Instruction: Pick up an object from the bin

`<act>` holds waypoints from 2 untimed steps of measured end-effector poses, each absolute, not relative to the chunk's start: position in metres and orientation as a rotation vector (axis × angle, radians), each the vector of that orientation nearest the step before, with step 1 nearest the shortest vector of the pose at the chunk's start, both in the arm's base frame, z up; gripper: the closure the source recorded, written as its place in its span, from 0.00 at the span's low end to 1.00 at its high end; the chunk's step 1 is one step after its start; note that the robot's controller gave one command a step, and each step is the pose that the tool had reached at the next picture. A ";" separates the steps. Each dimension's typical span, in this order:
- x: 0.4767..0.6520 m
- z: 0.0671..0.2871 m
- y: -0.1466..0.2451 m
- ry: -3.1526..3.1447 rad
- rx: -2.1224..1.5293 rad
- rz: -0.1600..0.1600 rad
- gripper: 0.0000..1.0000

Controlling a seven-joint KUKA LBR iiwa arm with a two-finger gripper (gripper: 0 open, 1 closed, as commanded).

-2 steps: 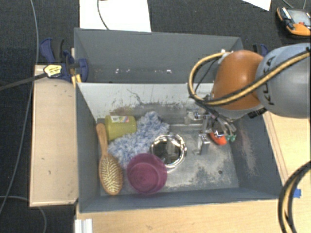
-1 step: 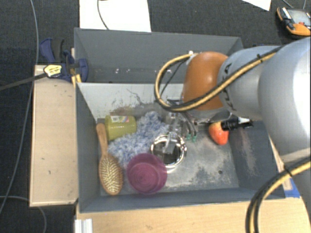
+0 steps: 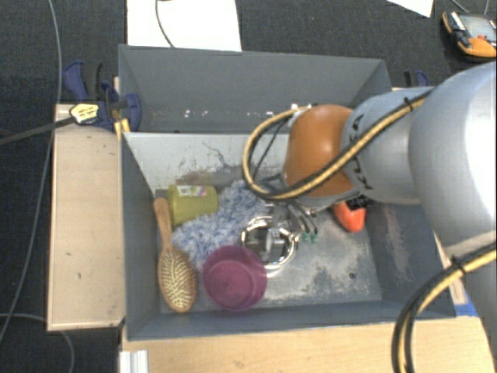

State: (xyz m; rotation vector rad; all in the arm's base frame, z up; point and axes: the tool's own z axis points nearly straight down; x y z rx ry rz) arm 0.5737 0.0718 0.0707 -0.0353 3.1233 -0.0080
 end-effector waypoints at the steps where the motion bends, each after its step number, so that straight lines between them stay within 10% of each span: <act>1: 0.588 0.072 0.136 3.129 0.083 -0.001 1.00; 2: 0.588 0.072 0.136 3.129 0.082 -0.001 1.00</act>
Offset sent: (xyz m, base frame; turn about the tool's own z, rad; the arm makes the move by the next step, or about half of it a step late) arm 0.0000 0.0000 0.0000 0.0000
